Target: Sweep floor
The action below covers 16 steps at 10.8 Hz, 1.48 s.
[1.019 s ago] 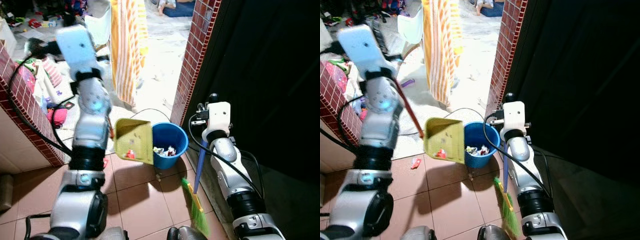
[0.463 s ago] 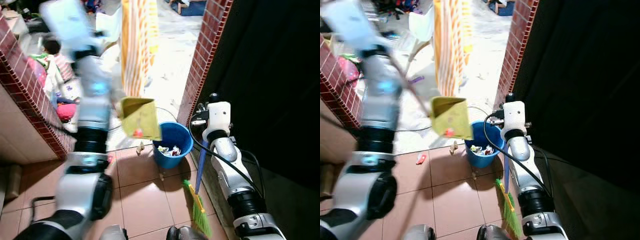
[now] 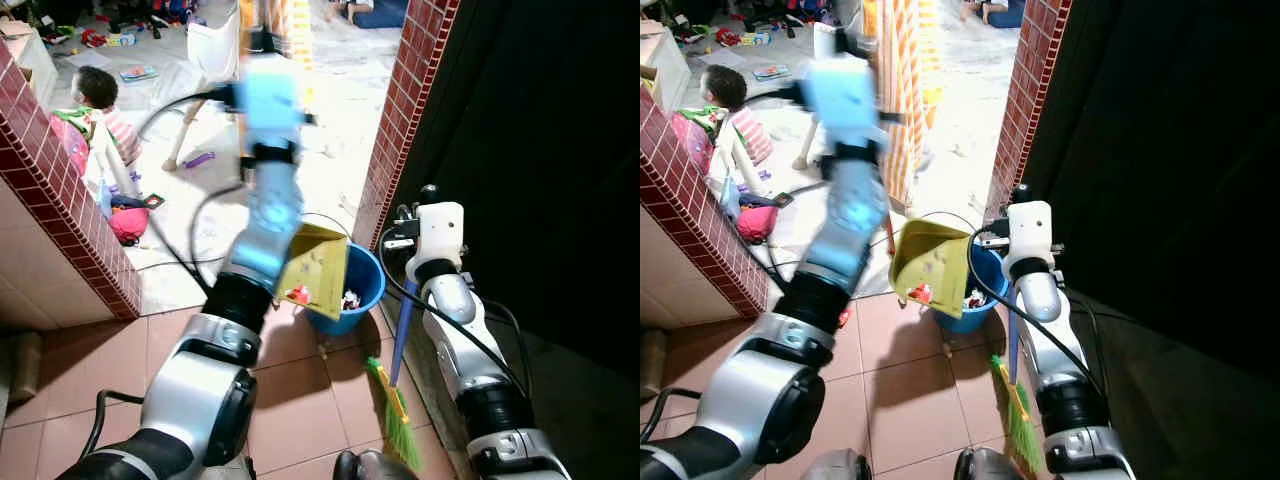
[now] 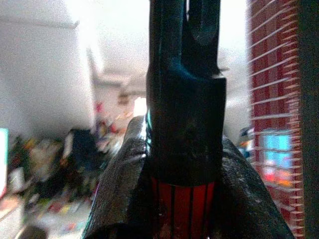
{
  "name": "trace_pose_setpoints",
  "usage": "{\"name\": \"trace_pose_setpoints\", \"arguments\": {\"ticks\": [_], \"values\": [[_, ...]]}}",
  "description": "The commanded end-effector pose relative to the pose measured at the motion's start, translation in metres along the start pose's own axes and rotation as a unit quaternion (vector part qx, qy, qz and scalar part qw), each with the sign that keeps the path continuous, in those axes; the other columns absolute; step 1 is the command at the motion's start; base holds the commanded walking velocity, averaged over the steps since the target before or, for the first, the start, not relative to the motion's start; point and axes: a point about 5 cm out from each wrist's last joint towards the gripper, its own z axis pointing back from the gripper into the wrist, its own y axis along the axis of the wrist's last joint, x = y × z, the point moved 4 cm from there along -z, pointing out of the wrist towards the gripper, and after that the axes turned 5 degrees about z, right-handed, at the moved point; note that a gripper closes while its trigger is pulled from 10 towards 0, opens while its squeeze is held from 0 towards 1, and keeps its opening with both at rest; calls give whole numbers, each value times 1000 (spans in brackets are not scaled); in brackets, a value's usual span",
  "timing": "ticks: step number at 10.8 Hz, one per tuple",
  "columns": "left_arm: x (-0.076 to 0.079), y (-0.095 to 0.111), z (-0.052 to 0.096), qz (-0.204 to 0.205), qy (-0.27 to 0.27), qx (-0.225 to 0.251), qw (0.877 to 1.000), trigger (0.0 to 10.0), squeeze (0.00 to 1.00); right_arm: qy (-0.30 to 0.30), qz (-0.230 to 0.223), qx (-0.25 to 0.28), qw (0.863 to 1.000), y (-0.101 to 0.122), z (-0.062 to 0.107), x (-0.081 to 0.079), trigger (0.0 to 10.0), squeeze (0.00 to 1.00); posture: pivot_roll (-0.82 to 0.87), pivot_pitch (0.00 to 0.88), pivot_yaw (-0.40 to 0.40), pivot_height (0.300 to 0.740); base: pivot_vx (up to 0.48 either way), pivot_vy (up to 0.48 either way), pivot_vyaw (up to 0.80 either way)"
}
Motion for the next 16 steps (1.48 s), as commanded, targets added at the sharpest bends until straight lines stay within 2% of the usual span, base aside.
{"name": "trace_pose_setpoints", "arguments": {"ticks": [1, 3, 4, 6, 7, 8, 9, 11, 13, 14, 15, 16], "values": [[18, 4, 6, -19, -52, 23, 998, 10000, 0, -10, 4, 14, 1000, 8, 0, 7, 10000, 0, -101, 33, -19, 740, 0, 0, 0], [40, 4, 17, -11, -99, 34, 994, 10000, 0, -12, 5, 13, 1000, 8, 2, 8, 10000, 0, -104, 43, -15, 740, 0, 0, 0], [47, 10, 17, -19, -116, 60, 991, 10000, 0, -12, 5, 12, 1000, 8, 2, 8, 10000, 0, -103, 43, -16, 740, 0, 0, 0], [38, 25, -5, -37, -80, 91, 992, 10000, 12, -8, 6, 13, 1000, 10, 0, 6, 10000, 0, -101, 40, -24, 740, 0, 0, 0], [43, 37, -16, -46, -80, 117, 989, 10000, 4, -5, 6, 15, 1000, 11, 0, 4, 10000, 0, -102, 40, -24, 740, 0, 0, 0], [60, 47, -11, -48, -110, 147, 982, 10000, 4, -4, 6, 16, 1000, 12, -1, 4, 10000, 0, -104, 37, -27, 740, 0, 0, 0], [84, 55, 5, -37, -157, 176, 971, 10000, 4, -5, 5, 18, 1000, 12, 0, 5, 10000, 0, -108, 35, -20, 740, 0, 0, 0], [99, 49, 23, -25, -190, 177, 965, 10000, 8, -12, 6, 18, 1000, 11, 2, 9, 10000, 0, -112, 35, -16, 740, 0, 0, 0], [112, 48, 40, -31, -240, 199, 950, 10000, 12, -15, 11, 18, 1000, 11, 3, 13, 10000, 0, -115, 30, -15, 740, 0, 0, 0], [126, 47, 62, -37, -298, 224, 927, 10000, 16, -16, 12, 19, 1000, 11, 3, 14, 10000, 0, -115, 27, -17, 740, 0, 0, 0], [134, 46, 76, -39, -331, 237, 913, 10000, 16, -14, 14, 21, 1000, 12, 2, 14, 10000, 0, -115, 27, -17, 740, 0, 0, 0], [138, 40, 86, -29, -353, 225, 908, 10000, 12, -12, 15, 22, 1000, 12, 2, 12, 10000, 0, -113, 26, -18, 740, 0, 0, 0]]}}
